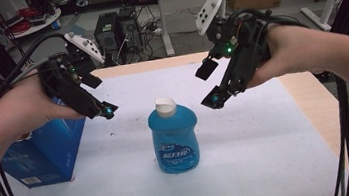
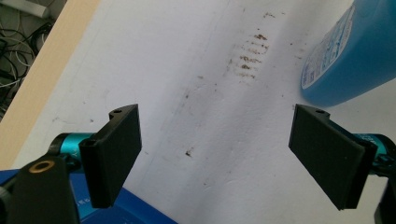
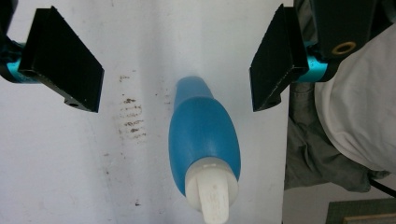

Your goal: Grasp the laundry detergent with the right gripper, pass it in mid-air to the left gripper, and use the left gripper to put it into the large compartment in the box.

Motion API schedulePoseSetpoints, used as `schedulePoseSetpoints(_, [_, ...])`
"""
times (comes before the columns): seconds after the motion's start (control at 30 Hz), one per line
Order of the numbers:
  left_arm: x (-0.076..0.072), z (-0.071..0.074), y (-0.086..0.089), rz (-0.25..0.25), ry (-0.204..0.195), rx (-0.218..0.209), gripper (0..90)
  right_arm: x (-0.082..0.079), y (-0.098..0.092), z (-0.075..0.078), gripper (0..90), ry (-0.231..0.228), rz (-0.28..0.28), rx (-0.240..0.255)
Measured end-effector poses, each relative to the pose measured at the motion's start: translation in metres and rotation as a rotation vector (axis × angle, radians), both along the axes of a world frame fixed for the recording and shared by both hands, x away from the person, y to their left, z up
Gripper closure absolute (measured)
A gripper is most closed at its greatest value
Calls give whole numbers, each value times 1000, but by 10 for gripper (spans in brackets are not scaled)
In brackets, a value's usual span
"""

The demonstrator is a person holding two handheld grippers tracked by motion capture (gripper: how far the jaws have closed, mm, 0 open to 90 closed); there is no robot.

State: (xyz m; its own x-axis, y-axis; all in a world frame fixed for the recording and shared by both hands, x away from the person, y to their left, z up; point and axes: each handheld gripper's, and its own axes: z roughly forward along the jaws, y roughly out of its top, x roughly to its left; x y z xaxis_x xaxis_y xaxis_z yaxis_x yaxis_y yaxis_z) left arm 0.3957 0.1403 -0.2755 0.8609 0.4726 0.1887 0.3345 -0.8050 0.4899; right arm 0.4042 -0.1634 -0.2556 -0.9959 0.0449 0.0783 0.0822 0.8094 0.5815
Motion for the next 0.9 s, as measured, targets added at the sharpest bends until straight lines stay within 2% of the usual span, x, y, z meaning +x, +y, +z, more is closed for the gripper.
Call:
schedulePoseSetpoints(0.13, [0, 1, 2, 1, -1, 0, 172, -1, 0, -16, 171, 8, -1, 9])
schedulePoseSetpoints(0.17, [0, 1, 2, 1, -1, 0, 172, -1, 0, -16, 171, 8, -1, 9])
schedulePoseSetpoints(0.23, [0, 0, 3, 2, -3, 1, 172, -3, 3, -30, 170, 12, -2, 1])
schedulePoseSetpoints(0.27, [0, 0, 3, 2, -3, 1, 173, -3, 3, -30, 170, 12, -2, 1])
schedulePoseSetpoints(0.37, [0, 0, 3, -1, -3, 4, 172, -4, 8, -43, 171, 30, 0, 9])
schedulePoseSetpoints(0.43, [0, 0, 2, -4, -4, 2, 172, -4, 11, -51, 171, 23, 8, 7])
schedulePoseSetpoints(0.7, [0, 0, 3, -4, -4, 0, 172, -9, 21, -71, 171, 28, 30, 15])
schedulePoseSetpoints(0.9, [0, -1, 3, -4, -4, 1, 172, -11, 31, -82, 171, 13, 36, 12])
